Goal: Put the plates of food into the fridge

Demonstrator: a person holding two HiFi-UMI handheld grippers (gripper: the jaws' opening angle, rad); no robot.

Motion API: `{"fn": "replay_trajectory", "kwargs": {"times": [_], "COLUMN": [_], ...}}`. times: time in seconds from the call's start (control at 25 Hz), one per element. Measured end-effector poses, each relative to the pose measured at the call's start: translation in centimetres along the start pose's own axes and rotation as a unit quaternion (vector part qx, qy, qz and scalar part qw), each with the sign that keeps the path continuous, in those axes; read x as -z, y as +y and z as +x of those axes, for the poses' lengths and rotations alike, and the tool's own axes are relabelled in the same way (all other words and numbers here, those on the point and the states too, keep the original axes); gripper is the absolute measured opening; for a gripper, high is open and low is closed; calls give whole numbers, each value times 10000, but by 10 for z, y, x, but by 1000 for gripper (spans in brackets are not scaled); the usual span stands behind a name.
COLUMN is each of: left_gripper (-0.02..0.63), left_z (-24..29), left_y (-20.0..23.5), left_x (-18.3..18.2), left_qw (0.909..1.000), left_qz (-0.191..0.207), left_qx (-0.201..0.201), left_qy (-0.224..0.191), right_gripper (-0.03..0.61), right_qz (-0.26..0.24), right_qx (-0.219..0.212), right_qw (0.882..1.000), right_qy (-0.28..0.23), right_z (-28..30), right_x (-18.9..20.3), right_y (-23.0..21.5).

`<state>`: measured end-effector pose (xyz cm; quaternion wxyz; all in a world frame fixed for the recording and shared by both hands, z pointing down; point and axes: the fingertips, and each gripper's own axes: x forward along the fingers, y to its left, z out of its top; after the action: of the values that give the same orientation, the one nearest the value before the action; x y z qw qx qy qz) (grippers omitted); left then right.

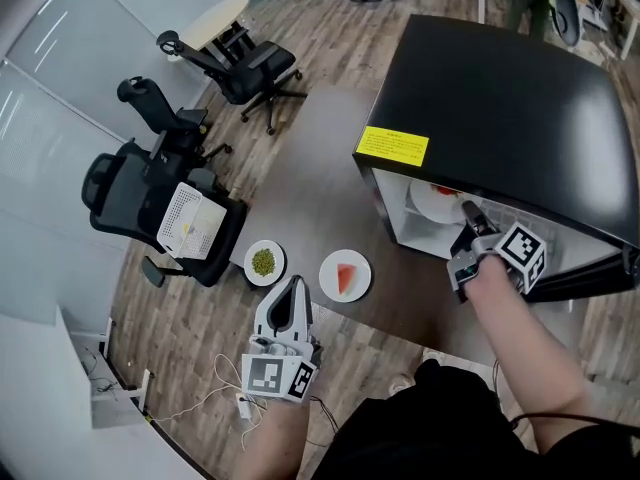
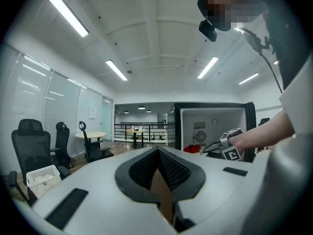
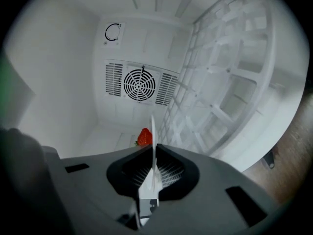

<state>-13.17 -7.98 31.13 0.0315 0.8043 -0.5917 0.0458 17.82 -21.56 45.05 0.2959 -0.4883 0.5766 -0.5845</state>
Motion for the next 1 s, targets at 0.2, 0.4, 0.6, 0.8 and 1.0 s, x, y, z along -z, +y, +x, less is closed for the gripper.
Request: {"fn": "replay_trajectory", "kwargs": {"times": [0.2, 0.4, 0.6, 0.8, 1.0], "left_gripper": [3, 3, 3, 3, 3], "left_z": [-4, -8, -11, -12, -13], "left_y": [4, 6, 3, 1, -4], "left_x": [-2, 0, 3, 2, 0], "left_qw": [10000, 9999, 10000, 10000, 9999], "left_qz": [-32, -51, -33, 42, 59], "left_qx": [-80, -113, -66, 8, 82], "left_qy": [-22, -9, 28, 25, 10], "right_gripper": [17, 17, 23, 151, 213], "right_qz": [112, 140, 111, -226, -308], "right_qx": [156, 180, 81, -118, -59], "right_qw": [9998, 9997, 9999, 9997, 9995], "right_qy": [-67, -104, -67, 68, 83], "right_z": [3, 8, 9, 8, 0], "right_x": [-2, -3, -3, -1, -1], "right_y": [-1, 3, 5, 14, 13]}}
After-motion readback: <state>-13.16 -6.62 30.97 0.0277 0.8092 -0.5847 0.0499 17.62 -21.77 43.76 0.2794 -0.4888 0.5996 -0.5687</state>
